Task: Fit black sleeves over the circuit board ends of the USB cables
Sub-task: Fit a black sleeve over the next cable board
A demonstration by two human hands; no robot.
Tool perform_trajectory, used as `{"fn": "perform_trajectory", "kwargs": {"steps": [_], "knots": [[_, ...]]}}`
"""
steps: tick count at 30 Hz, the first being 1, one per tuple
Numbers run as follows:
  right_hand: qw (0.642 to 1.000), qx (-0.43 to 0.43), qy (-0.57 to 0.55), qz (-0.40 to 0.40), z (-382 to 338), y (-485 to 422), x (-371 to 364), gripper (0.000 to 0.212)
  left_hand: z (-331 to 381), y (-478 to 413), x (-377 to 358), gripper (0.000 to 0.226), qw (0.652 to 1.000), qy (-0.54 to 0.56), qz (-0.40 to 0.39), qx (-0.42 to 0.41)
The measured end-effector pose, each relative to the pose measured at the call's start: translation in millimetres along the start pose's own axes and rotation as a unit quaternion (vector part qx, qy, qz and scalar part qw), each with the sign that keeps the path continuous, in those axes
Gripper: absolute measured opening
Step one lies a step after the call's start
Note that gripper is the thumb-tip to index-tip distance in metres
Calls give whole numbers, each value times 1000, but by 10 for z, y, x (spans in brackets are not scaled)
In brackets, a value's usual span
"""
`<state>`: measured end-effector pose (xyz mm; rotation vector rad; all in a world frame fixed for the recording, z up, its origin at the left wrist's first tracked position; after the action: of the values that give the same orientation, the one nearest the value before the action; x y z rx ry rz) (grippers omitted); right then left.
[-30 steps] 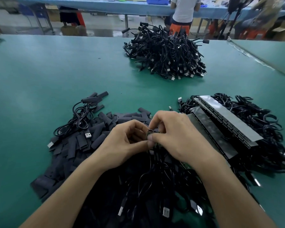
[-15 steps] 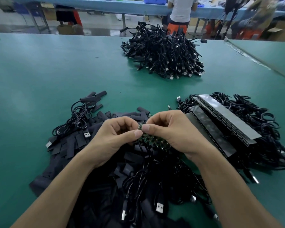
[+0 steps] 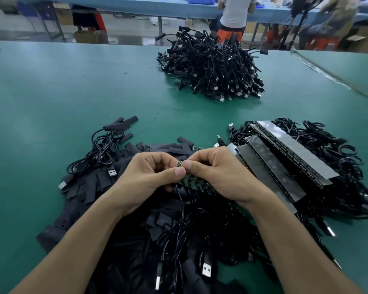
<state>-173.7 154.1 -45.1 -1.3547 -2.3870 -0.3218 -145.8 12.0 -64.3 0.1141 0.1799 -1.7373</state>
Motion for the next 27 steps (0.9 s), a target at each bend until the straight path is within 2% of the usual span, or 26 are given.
{"fn": "perform_trajectory", "kwargs": {"steps": [7, 13, 16, 18, 20, 22, 24, 25, 27], "knots": [[997, 30, -72, -7, 29, -23, -72, 13, -18, -5, 23, 10, 1000, 19, -11, 16], [992, 32, -118, -11, 54, -19, -87, 19, -17, -16, 23, 11, 999, 37, -23, 24], [985, 40, -164, -23, 39, -15, -146, 15, -28, -13, 25, 18, 994, 90, -44, 39], [988, 48, -145, -6, 2, -22, -136, 16, -42, -18, 34, 22, 991, 120, -43, 48], [995, 40, -90, 28, -45, -26, -67, 15, -56, -29, 34, 17, 990, 130, -27, 41], [996, 19, 50, 78, -82, 2, 71, 10, -53, -45, 28, 17, 989, 143, 3, 28], [959, -29, 261, 109, -124, 80, 220, 5, -51, -55, 44, 27, 983, 175, 37, 31], [929, -58, 349, 108, -147, 133, 253, 13, -56, -60, 60, 28, 978, 197, 54, 37], [885, -81, 446, 108, -238, 215, 252, 27, -66, -62, 111, 27, 970, 223, 83, 45]]}}
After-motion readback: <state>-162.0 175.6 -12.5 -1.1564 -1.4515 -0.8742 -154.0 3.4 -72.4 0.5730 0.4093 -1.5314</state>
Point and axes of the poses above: each hand's wrist, its own y-axis away from the middle knuckle, its own x-axis out of the back of the hand, z = x × y, the point moved 6 cm from there along -y, towards the middle knuckle, and after that the axes turned 5 degrees about y, right-handed, at the moved point
